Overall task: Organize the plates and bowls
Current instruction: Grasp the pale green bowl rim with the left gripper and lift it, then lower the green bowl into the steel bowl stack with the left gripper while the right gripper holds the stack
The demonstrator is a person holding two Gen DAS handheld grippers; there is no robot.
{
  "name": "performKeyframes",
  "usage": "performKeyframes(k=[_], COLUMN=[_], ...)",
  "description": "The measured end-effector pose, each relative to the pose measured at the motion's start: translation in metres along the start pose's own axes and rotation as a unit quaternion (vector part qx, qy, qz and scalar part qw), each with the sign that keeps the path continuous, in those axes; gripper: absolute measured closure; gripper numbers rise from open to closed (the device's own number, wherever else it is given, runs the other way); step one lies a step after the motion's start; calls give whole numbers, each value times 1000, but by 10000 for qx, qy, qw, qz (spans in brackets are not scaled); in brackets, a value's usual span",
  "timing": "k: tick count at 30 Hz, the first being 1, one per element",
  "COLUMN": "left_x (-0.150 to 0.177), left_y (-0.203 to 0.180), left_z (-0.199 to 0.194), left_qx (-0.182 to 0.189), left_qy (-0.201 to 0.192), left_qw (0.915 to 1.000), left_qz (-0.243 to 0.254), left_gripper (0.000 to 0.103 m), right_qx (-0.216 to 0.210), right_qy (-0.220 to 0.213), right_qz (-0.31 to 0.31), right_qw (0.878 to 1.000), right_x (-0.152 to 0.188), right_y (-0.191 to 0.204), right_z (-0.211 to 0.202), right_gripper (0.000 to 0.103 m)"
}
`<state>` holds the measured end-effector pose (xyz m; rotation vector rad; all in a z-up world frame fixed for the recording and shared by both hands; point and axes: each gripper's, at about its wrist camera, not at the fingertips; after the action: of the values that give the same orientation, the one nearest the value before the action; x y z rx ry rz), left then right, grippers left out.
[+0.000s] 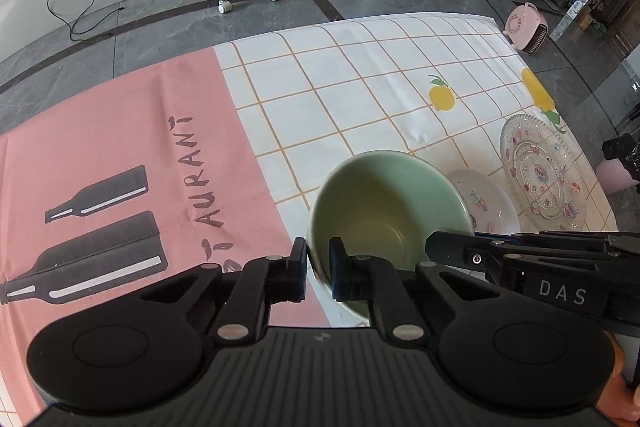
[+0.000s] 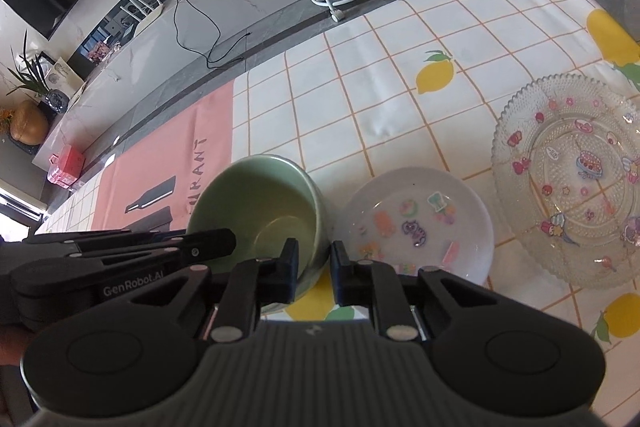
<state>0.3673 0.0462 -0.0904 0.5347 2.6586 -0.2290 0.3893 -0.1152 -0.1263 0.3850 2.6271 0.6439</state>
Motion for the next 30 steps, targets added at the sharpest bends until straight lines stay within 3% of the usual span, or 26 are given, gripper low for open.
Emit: performKeyframes(k=[15, 30], left_x=[23, 94], left_y=[-20, -71], left_z=[-74, -195], left_qx=[-190, -688], left_qy=[-261, -464], left_qw=[9995, 9965], left_qz=[-52, 137], left_gripper=[94, 94], right_qx=[-137, -730], right_qy=[19, 368], right_qz=[38, -77], right_qw=[9999, 9966], right_x=[24, 110], right_y=[15, 39], right_z=[-54, -158], right_gripper=[93, 93])
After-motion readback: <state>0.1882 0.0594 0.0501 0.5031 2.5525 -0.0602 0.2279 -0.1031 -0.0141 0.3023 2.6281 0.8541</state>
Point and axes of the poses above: each gripper's, at about its wrist camera, not at the fingertips, and z roughly the way its jaws point, y to its left, x to its underside, and after that the axes turned 11 degrees about z, right-handed
